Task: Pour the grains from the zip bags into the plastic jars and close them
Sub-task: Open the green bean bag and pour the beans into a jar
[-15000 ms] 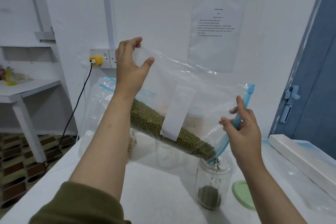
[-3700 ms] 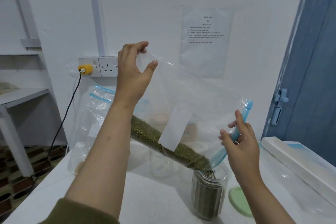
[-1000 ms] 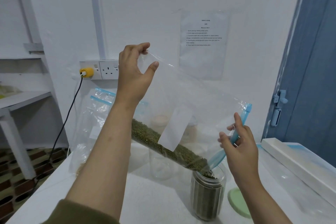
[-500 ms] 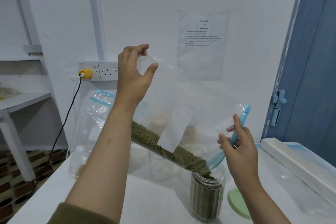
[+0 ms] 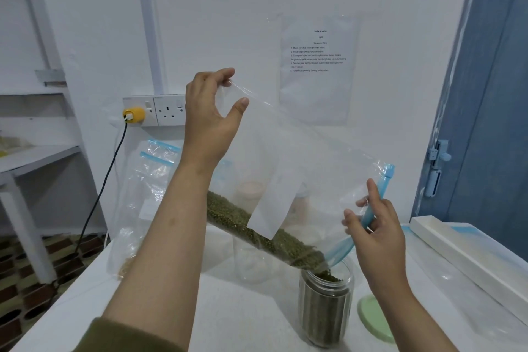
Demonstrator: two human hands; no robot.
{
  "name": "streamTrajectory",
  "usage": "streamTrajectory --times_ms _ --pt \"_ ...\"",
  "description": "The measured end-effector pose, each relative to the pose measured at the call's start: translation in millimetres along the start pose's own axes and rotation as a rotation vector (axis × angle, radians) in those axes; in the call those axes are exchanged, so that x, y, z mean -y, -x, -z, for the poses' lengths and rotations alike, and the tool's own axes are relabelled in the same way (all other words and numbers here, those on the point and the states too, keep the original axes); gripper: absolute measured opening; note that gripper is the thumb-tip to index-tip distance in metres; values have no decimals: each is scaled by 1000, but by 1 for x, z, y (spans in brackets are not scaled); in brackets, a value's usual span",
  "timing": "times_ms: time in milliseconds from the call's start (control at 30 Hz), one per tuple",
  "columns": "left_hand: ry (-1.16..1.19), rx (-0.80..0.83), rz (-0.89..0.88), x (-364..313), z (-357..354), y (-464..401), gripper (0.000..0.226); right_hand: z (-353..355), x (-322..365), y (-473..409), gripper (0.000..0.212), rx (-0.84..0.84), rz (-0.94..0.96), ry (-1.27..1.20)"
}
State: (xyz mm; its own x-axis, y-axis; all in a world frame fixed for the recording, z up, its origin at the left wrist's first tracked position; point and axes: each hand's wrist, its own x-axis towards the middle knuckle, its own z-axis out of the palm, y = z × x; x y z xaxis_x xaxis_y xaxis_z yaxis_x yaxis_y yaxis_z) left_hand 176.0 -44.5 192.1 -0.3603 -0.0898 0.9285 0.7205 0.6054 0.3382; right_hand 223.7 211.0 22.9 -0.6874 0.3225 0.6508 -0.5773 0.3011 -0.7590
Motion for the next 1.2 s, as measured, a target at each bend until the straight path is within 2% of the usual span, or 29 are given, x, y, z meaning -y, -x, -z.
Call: streamTrajectory --times_ms 1200 --pt "-7 9 -16 -3 1 -2 42 0 2 0 64 3 -35 -18"
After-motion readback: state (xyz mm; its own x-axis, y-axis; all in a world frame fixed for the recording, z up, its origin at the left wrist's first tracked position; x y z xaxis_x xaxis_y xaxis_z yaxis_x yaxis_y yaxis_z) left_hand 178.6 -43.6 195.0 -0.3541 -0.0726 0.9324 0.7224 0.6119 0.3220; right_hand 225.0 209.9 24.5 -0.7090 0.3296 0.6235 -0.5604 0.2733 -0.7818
